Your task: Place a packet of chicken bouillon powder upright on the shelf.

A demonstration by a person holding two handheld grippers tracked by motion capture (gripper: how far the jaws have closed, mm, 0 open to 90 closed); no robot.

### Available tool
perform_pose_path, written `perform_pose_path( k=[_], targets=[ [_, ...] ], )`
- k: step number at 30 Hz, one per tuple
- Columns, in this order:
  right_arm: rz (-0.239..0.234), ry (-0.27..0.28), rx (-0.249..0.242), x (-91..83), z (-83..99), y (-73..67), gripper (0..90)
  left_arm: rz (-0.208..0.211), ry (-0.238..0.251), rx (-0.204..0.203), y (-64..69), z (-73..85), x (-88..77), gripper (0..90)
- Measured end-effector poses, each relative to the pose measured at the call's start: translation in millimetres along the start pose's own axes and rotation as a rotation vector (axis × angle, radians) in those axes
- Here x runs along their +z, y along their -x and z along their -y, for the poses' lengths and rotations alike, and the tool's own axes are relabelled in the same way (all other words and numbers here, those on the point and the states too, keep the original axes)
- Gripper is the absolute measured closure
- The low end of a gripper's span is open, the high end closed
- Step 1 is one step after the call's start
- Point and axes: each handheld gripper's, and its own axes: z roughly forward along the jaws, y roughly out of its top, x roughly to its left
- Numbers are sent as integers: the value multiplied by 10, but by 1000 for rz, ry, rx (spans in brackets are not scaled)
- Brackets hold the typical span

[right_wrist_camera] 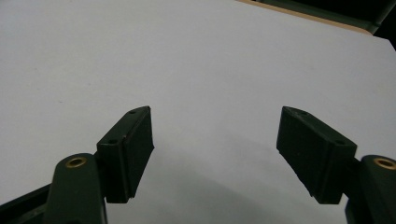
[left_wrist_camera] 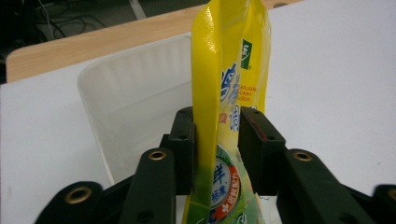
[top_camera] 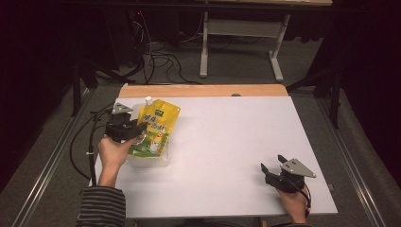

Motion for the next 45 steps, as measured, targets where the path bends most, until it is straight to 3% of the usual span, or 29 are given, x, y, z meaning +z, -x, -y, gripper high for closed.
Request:
perform_pose_path(
  k=[8, 10, 11, 14, 17, 20, 25, 29, 30, 34, 45],
  targets=[
    [0, 0, 0, 0, 0, 0, 276, 12, -62, 1, -5, -36, 117, 628],
    [0, 0, -1, 0, 0, -1, 276, 25, -94, 7, 2, -31, 168, 657],
    [0, 0, -1, 0, 0, -1, 275, 5, -106, 24, 19, -30, 186, 658],
    [0, 2, 0, -1, 1, 0, 275, 10, -106, 32, 28, -38, 169, 752],
    [0, 1, 0, -1, 1, -1, 275, 65, -86, 48, 45, -29, 125, 862],
    [2, 2, -1, -3, 1, -1, 275, 36, -74, 82, 117, -22, 110, 892],
    [1, 5, 1, -6, 3, 0, 275, 45, -16, 98, 199, 4, 57, 896],
    [1, 4, -2, -5, 2, 0, 275, 41, 59, 102, 227, 52, 26, 897],
    [2, 5, -4, -5, 2, 0, 274, 41, 59, 102, 227, 52, 26, 897],
    [2, 6, -2, -6, 2, 1, 274, 16, 173, 92, 243, 162, 18, 897],
    [3, 8, -3, -6, 3, -1, 274, 11, 207, 99, 268, 348, 22, 890]
  ],
)
